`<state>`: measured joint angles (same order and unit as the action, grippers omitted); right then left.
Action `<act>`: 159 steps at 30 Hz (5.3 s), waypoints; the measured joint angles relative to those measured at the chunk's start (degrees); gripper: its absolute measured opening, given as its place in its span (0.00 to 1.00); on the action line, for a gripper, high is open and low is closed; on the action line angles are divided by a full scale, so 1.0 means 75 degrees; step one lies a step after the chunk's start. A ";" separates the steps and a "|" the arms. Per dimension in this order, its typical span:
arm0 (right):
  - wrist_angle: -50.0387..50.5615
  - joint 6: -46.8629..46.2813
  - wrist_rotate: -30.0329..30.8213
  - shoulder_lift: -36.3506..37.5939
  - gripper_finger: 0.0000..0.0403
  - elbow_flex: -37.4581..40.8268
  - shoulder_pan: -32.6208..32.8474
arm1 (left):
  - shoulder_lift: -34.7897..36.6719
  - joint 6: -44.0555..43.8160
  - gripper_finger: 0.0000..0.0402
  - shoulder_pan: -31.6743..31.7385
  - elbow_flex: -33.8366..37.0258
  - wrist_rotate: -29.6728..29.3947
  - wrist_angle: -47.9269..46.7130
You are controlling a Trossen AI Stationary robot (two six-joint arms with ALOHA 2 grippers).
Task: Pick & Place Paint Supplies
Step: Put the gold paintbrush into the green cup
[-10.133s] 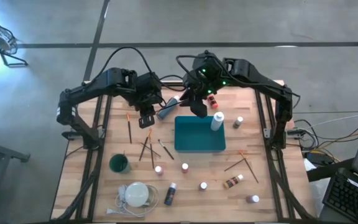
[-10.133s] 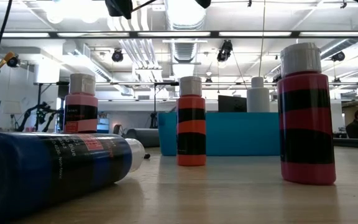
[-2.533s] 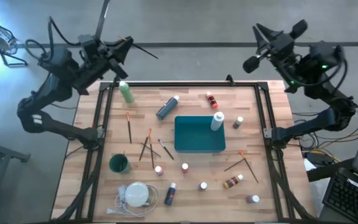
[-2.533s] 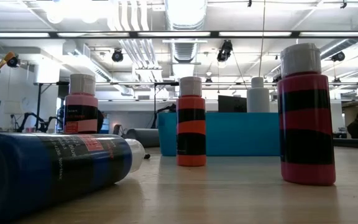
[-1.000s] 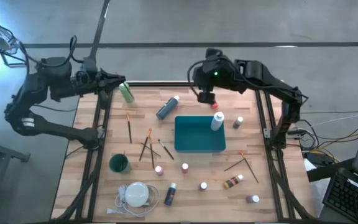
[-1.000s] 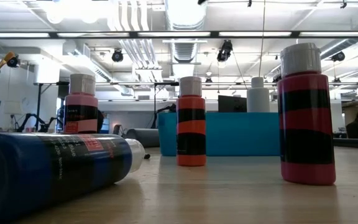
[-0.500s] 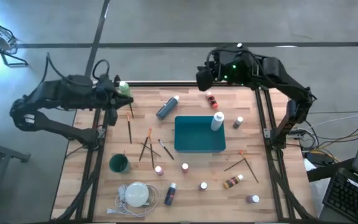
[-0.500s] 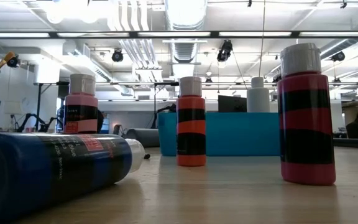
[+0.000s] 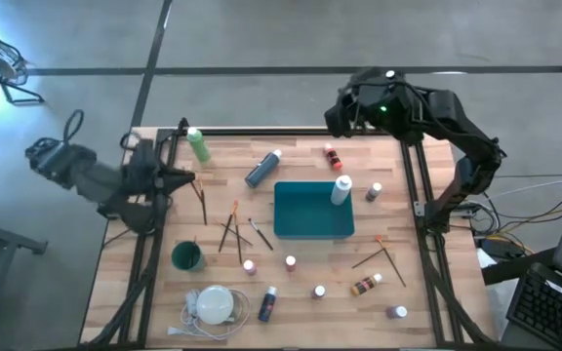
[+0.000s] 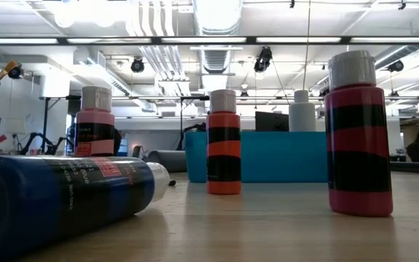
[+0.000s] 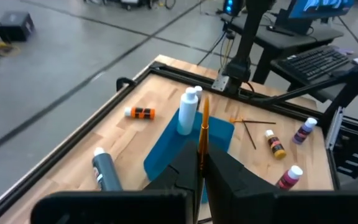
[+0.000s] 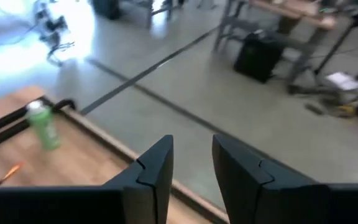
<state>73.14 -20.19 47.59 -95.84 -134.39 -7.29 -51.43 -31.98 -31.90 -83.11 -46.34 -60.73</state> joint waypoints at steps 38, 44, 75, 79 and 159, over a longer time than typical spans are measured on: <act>0.2219 -0.0658 0.0257 0.0027 0.17 0.0088 -0.0128 | -0.1767 -0.9176 0.03 -0.4635 0.1396 -0.2005 -0.3905; 0.2215 -0.0748 0.0251 0.0027 0.22 0.0151 -0.0130 | -0.1761 -0.9136 0.03 -0.4686 0.1511 -0.1694 -0.3905; 0.1929 -0.0830 0.0260 0.0024 0.46 0.0956 -0.0134 | -0.1770 -1.0772 0.03 -0.4856 0.4143 -0.1296 -0.3300; 0.1924 -0.0830 0.0263 0.0021 0.48 0.0965 -0.0134 | -0.1770 -1.0762 0.03 -0.4862 0.4347 -0.1314 -0.2991; 0.0933 -0.0687 0.0190 0.0021 0.90 0.1021 -0.0131 | 0.0193 -0.3492 0.39 -0.1840 0.0594 -0.0107 -0.3908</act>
<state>80.14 -25.34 49.01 -95.68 -126.73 -8.27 -49.99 -58.17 -45.70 -78.65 -47.14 -90.04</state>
